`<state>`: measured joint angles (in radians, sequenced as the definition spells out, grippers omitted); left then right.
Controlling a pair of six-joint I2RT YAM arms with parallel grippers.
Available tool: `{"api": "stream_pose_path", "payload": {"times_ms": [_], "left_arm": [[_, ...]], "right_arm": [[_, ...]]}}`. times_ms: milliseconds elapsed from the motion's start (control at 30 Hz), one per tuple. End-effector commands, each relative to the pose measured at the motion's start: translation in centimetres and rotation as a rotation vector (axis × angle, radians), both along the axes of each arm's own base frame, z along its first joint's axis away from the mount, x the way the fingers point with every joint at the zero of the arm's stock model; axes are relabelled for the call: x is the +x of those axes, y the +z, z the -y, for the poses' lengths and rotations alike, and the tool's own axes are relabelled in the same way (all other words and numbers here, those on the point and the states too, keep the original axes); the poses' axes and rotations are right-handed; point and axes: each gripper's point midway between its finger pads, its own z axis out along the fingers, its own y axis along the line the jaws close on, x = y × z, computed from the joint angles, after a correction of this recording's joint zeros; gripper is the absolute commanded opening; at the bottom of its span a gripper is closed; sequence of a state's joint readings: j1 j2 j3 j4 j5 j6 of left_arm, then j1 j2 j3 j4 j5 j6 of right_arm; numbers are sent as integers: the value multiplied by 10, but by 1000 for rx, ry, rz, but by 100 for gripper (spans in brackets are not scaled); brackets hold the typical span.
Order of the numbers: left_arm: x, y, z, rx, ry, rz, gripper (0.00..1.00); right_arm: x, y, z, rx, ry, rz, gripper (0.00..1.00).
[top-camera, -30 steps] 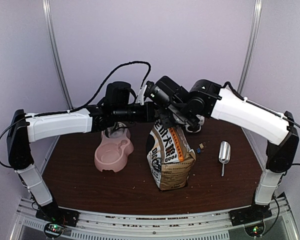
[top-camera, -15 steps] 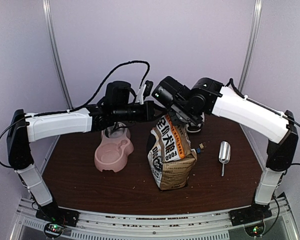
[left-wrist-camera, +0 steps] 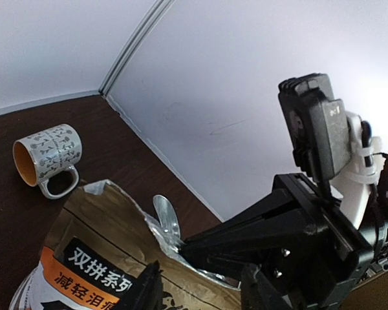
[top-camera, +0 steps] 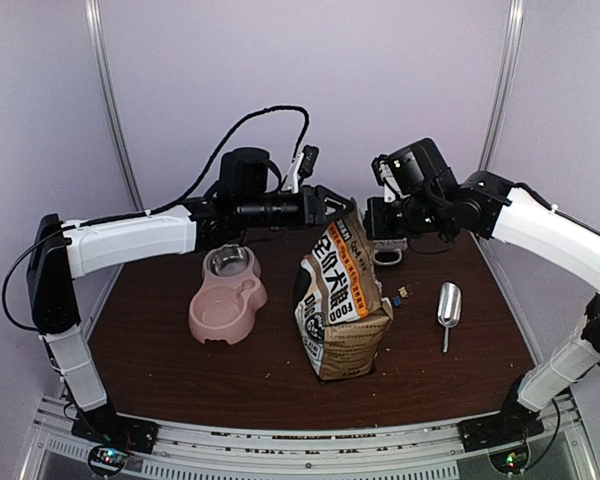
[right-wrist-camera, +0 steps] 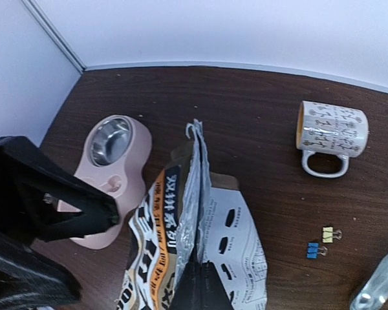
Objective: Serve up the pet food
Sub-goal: Open the pet food bag at the center of the board.
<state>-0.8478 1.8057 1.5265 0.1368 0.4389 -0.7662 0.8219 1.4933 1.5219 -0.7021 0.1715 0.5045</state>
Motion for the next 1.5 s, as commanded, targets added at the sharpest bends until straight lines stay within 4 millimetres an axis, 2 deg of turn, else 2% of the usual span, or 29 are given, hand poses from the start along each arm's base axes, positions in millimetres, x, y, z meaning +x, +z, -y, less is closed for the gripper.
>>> {"api": "stream_pose_path", "payload": {"times_ms": [0, 233, 533, 667, 933, 1233, 1333, 1467], "left_arm": [[-2, 8, 8, -23, -53, 16, 46], [1, -7, 10, 26, -51, -16, 46], [15, -21, 8, 50, 15, -59, 28], [20, -24, 5, 60, 42, -58, 30], [25, -39, 11, 98, 30, -97, 33], [23, -39, 20, 79, -15, -101, 38], [22, -37, 21, 68, -23, -91, 30], [22, -32, 22, 52, -31, -74, 11]], "right_arm": [[1, 16, -24, 188, 101, 5, 0], [3, 16, -27, 209, 117, -1, 0], [2, 14, -24, 199, 107, -3, 0], [3, 15, -23, 196, 105, 0, 0], [2, 14, -26, 200, 122, -5, 0], [0, 10, -26, 161, 146, -10, 0], [1, 7, -25, 133, 144, -19, 0], [3, 1, -21, 94, 130, -28, 0]]}}
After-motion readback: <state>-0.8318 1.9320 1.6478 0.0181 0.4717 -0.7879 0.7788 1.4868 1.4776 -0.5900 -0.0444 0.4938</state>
